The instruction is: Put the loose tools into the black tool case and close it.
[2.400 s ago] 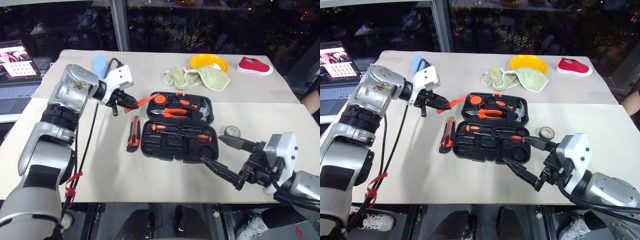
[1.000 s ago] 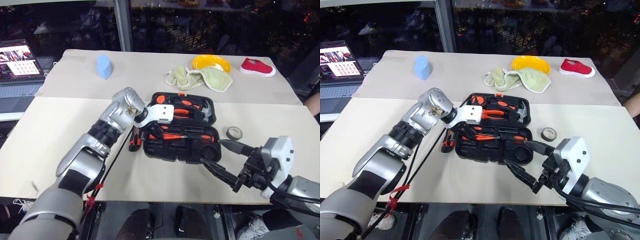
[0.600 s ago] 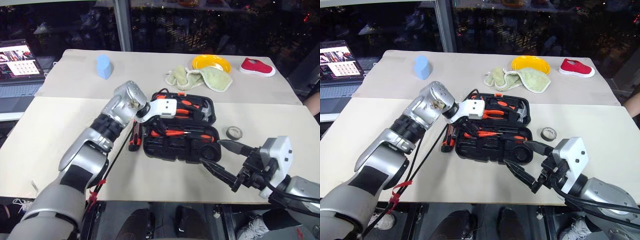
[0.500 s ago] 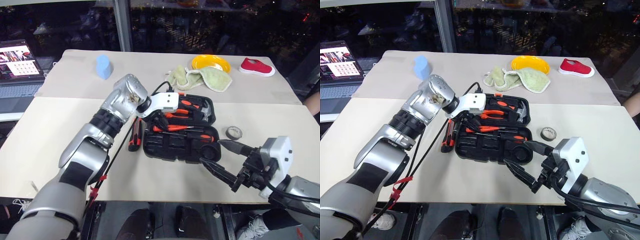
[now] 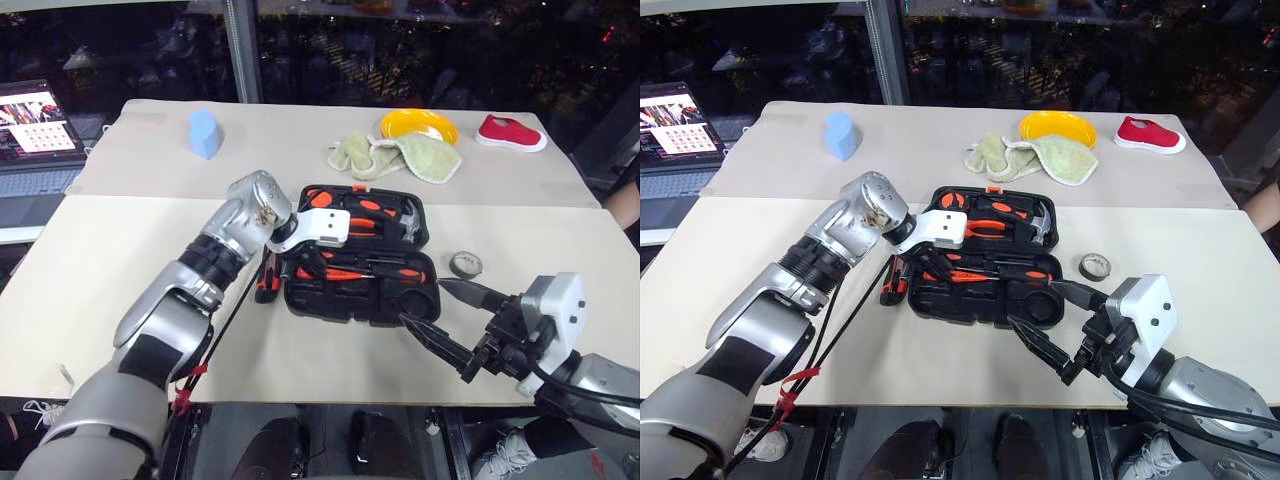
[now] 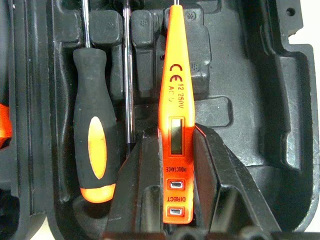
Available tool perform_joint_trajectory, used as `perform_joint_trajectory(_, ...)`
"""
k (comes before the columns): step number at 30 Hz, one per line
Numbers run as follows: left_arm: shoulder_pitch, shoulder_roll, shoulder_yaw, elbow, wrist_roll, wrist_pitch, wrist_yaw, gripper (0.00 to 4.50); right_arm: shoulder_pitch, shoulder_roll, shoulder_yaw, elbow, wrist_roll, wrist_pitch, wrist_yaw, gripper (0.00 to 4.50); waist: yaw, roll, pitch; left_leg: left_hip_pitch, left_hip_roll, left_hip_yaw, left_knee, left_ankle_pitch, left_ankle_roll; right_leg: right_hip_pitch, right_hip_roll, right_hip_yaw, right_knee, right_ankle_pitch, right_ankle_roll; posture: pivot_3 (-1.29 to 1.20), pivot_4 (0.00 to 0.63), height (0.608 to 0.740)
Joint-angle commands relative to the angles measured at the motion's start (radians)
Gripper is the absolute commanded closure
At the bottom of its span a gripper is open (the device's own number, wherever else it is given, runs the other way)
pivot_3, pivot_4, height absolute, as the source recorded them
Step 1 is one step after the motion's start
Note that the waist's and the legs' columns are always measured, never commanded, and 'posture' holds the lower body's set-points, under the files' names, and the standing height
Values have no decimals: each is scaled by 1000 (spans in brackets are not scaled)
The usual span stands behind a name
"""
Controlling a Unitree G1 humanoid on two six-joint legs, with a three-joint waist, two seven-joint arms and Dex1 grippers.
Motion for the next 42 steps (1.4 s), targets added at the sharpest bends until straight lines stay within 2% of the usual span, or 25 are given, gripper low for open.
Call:
perform_joint_trajectory(1,6,-7,-12,9,14,-7,6,4088,-14,4,-5,-25,-4,-32,-6,0,0,0,0,0,0,0,0,0,0,0,0,0,0,0,0,0,150,740)
perform_joint_trajectory(4,6,-7,-14,17,16,-20,7,4088,-14,5,-3,-26,-5,-31,-8,0,0,0,0,0,0,0,0,0,0,0,0,0,0,0,0,0,150,740)
perform_joint_trajectory(5,6,-8,-14,19,16,-20,7,3588,-14,6,-4,-26,-4,-31,-8,0,0,0,0,0,0,0,0,0,0,0,0,0,0,0,0,0,150,740)
perform_joint_trajectory(15,-32,18,56,-49,-67,76,-82,88,-7,11,-10,-21,-8,-33,-2,0,0,0,0,0,0,0,2,0,0,0,0,0,1,0,0,0,150,740)
perform_joint_trajectory(21,-42,40,216,-59,-204,143,-60,17,-5,8,-14,-14,-14,-33,7,0,0,0,0,0,0,0,3,0,1,0,0,0,2,0,0,0,150,740)
perform_joint_trajectory(22,-30,43,241,-60,-229,141,-59,565,-1,8,-17,-14,-15,-34,10,0,0,0,0,0,0,0,3,-1,1,0,0,0,2,0,0,0,150,740)
perform_joint_trajectory(23,-13,47,274,-62,-262,129,-64,785,3,7,-20,-14,-16,-34,14,0,-1,0,0,0,0,0,3,-1,1,0,0,0,2,0,0,0,150,740)
perform_joint_trajectory(27,81,46,374,-58,-354,15,-44,2410,16,1,-39,-6,-16,-33,30,0,-2,0,0,0,0,0,3,0,0,0,0,0,2,0,0,0,150,740)
perform_joint_trajectory(33,214,7,401,-29,-379,-173,15,4469,20,-6,-54,-2,-10,-24,40,0,3,0,0,1,0,0,3,0,-1,0,0,0,2,0,0,0,150,740)
perform_joint_trajectory(39,220,-40,404,99,-345,-326,121,4469,23,-16,-68,-3,7,-16,42,0,5,0,0,1,0,0,3,0,-1,1,-1,0,1,1,0,0,150,740)
perform_joint_trajectory(42,218,-40,384,136,-339,-363,95,4469,21,-18,-66,-3,10,-13,38,0,3,0,0,1,0,0,3,0,-1,1,-1,0,1,1,0,0,150,740)
